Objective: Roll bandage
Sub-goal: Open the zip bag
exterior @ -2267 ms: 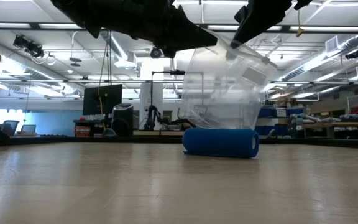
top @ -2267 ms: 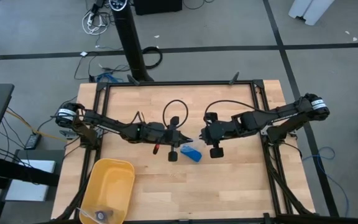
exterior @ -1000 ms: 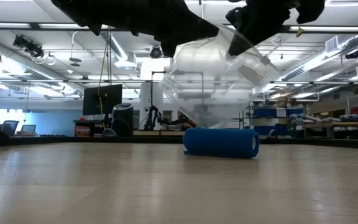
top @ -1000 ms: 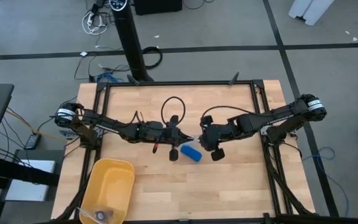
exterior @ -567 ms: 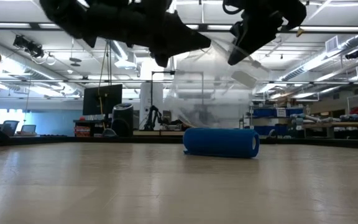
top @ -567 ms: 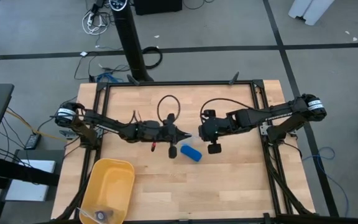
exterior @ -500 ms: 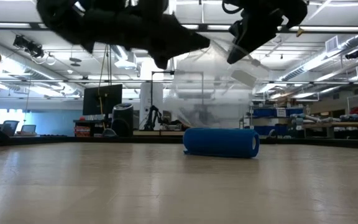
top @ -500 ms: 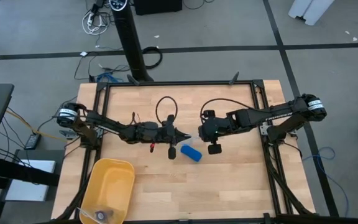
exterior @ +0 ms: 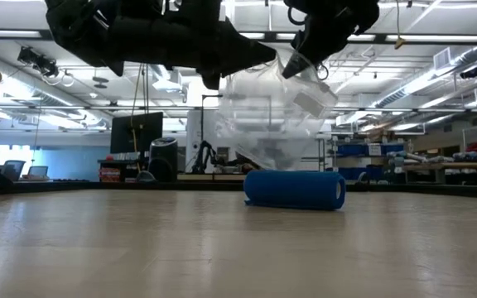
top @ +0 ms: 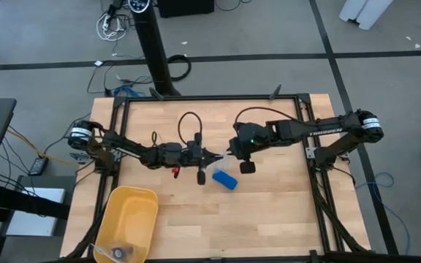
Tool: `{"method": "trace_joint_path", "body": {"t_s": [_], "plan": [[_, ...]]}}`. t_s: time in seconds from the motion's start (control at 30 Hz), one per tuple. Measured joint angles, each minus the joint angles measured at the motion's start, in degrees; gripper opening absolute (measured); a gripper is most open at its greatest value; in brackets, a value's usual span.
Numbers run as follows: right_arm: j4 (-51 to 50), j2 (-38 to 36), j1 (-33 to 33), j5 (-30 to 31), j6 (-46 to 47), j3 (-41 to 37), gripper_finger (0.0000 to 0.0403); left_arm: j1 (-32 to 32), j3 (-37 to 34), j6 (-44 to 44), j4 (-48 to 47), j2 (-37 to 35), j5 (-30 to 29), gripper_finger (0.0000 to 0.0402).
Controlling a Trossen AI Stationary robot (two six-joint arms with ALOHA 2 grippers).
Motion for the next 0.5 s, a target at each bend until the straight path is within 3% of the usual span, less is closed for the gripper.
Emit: {"method": "trace_joint_path", "body": {"t_s": [0.2, 0.5], "plan": [[0.3, 0.0, -0.5, -1.8, -0.1, 0.0, 0.0076, 0.0, 0.0, -0.2, 0.5, 0.0, -0.7, 0.0001], [-0.3, 0.0, 0.9, -5.0, -3.7, 0.0, 0.0123, 0.0, 0.0, -0.2, 0.8, 0.0, -0.6, 0.0001]]}}
